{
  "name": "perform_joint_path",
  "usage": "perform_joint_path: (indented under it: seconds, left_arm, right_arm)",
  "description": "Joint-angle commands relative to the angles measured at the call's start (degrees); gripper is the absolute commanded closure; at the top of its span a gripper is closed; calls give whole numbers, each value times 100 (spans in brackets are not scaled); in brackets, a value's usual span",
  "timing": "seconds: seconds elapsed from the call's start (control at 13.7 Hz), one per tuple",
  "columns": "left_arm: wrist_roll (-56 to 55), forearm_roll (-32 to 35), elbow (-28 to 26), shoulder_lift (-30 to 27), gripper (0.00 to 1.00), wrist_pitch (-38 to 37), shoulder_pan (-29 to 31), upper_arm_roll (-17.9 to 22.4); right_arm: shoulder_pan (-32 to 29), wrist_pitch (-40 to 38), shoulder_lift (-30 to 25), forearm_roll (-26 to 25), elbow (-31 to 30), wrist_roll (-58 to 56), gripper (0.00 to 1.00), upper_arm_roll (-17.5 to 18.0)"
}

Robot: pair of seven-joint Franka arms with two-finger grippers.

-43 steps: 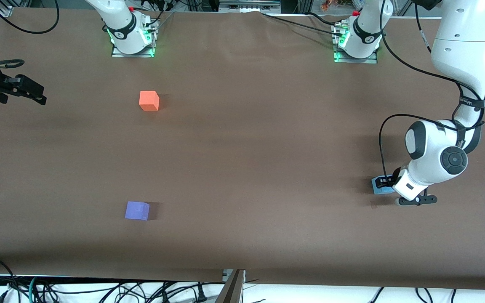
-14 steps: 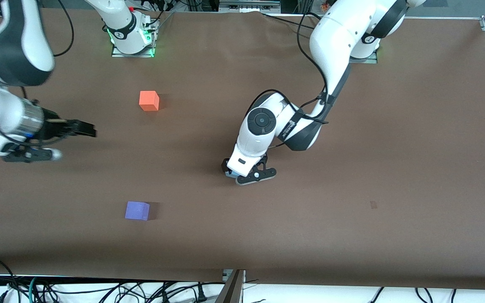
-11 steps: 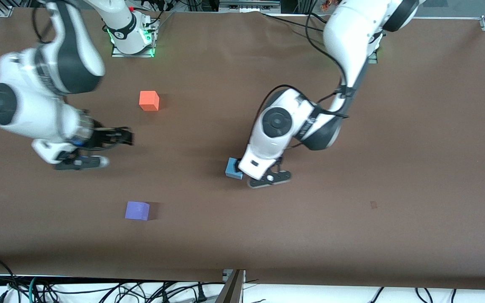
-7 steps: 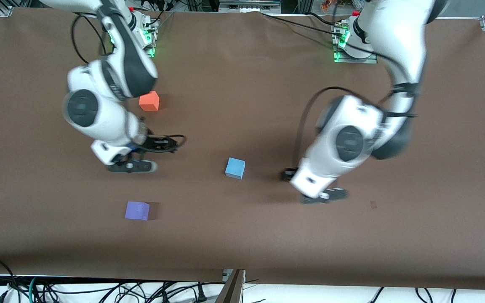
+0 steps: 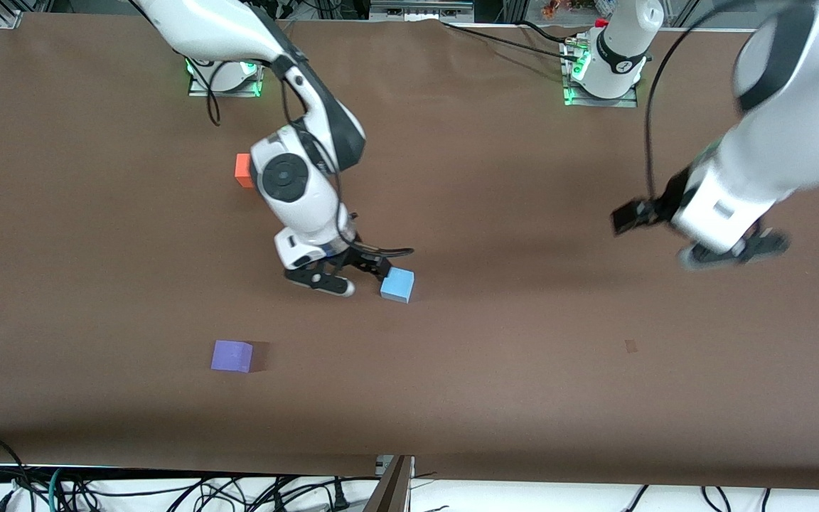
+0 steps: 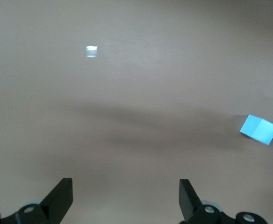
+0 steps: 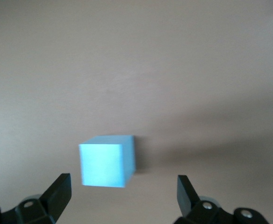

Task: Place blue block between orange and purple blocks
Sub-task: 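Grasp the blue cube with the right gripper while the left gripper withdraws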

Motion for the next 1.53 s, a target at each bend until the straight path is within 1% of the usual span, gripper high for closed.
perform_joint_path:
  seconds: [0.0, 0.15, 0.22, 0.36, 0.51, 0.58, 0.66, 0.73, 0.8, 0.87, 1.09, 1.24, 1.31, 1.38, 1.46]
  left_arm:
    - [478, 33, -771, -742, 0, -43, 482, -41]
    - [1074, 24, -763, -839, 0, -148, 808, -50]
    - [1251, 24, -736, -883, 0, -210, 940, -41]
    - [1428, 24, -745, -936, 0, -272, 1064, -41]
    - [1455, 24, -885, -988, 0, -237, 1012, 46]
    - [1455, 33, -981, -1067, 0, -220, 968, 212]
    - [1464, 33, -1000, -1085, 0, -228, 785, 492]
    - [1499, 33, -1000, -1085, 0, -272, 470, 965]
    - [1595, 42, -1026, -1085, 0, -281, 240, 1335]
    - [1709, 42, -1035, -1085, 0, -264, 221, 1426]
    - [1701, 112, -947, -989, 0, -342, 194, 1392]
    - [1701, 191, -947, -971, 0, -342, 185, 1287]
    - [1718, 270, -930, -988, 0, -360, 185, 1278]
    - [1719, 288, -869, -1006, 0, -386, 185, 1277]
    - [1745, 297, -764, -998, 0, -430, 194, 1295]
  right_arm:
    - [335, 141, 466, -150, 469, 513, 0, -90]
    - [520, 133, 748, -518, 715, 733, 0, -107]
    - [530, 133, 819, -694, 725, 760, 0, -107]
    - [530, 150, 907, -783, 725, 761, 0, -107]
    - [530, 159, 942, -827, 725, 761, 0, -160]
    - [530, 168, 977, -845, 733, 761, 0, -160]
    - [539, 185, 1013, -845, 742, 761, 0, -169]
    - [539, 220, 1065, -845, 786, 761, 0, -160]
    - [565, 229, 1127, -845, 838, 761, 0, -169]
    - [617, 229, 1153, -845, 909, 769, 0, -160]
    - [627, 229, 1223, -863, 936, 752, 0, -160]
    - [653, 238, 1311, -1125, 927, 752, 0, -160]
    - [653, 247, 1355, -1170, 936, 752, 6, -169]
    - [653, 256, 1356, -1170, 936, 743, 37, -160]
    - [644, 256, 1356, -1170, 944, 743, 60, -169]
